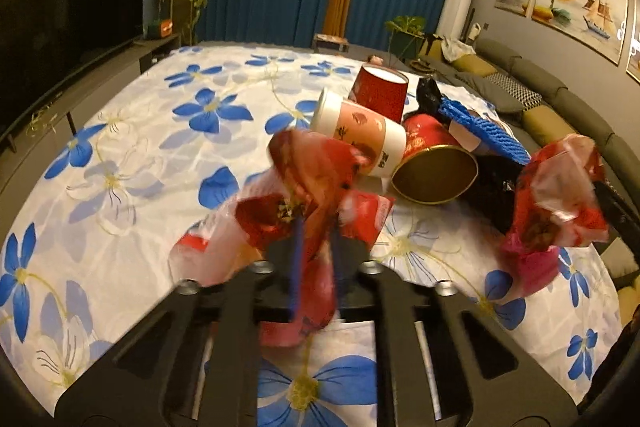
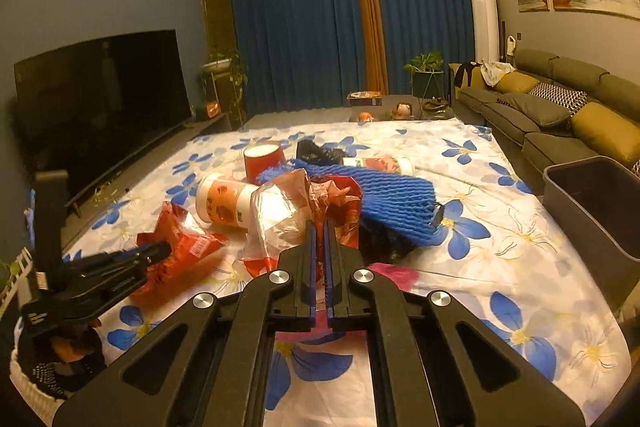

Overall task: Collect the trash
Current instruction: 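Grasp a red snack wrapper with the left tool while the right tool grasps another wrapper, then carry both wrappers with both tools over the grey bin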

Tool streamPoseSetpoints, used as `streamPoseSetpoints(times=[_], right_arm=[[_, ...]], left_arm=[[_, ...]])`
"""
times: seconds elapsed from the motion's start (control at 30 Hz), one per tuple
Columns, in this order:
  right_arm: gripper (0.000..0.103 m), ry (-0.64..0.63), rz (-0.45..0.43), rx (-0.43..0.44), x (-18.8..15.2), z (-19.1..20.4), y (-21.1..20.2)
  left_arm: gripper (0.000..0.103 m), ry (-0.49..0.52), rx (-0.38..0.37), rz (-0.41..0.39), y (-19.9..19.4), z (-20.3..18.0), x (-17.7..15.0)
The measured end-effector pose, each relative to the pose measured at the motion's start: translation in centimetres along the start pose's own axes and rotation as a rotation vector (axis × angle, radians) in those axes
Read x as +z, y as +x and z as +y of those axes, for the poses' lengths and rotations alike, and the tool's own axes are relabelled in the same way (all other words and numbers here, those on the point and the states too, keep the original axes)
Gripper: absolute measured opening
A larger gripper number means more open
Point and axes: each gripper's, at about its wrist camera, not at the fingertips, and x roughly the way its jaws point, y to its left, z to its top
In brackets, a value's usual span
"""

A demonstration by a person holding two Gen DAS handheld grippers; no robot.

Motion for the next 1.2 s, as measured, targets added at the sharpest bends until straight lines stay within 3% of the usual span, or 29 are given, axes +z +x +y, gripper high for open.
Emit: streamPoseSetpoints(times=[0.03,0.23,0.53,0.83,1.2], right_arm=[[0.004,0.009,-0.005,0.003,0.1,-0.4,-0.4],[0.004,0.053,-0.031,0.012,0.5,-2.0,-2.1],[0.004,0.086,-0.103,-0.017,1.0,-4.1,-5.2],[0.004,0.122,-0.161,-0.075,1.3,-7.4,-7.9],[0.004,0.182,-0.219,-0.199,1.3,-13.8,-11.0]], left_arm=[[0.0,-0.003,0.0,0.001,0.0,0.0,0.0],[0.0,-0.008,-0.008,-0.03,-1.3,-0.3,-0.1],[0.0,0.046,-0.12,-0.139,-5.7,-3.8,1.3],[0.0,0.145,-0.226,-0.185,-7.3,-9.8,2.2],[0.0,0.285,-0.373,-0.204,-6.9,-19.9,3.1]])
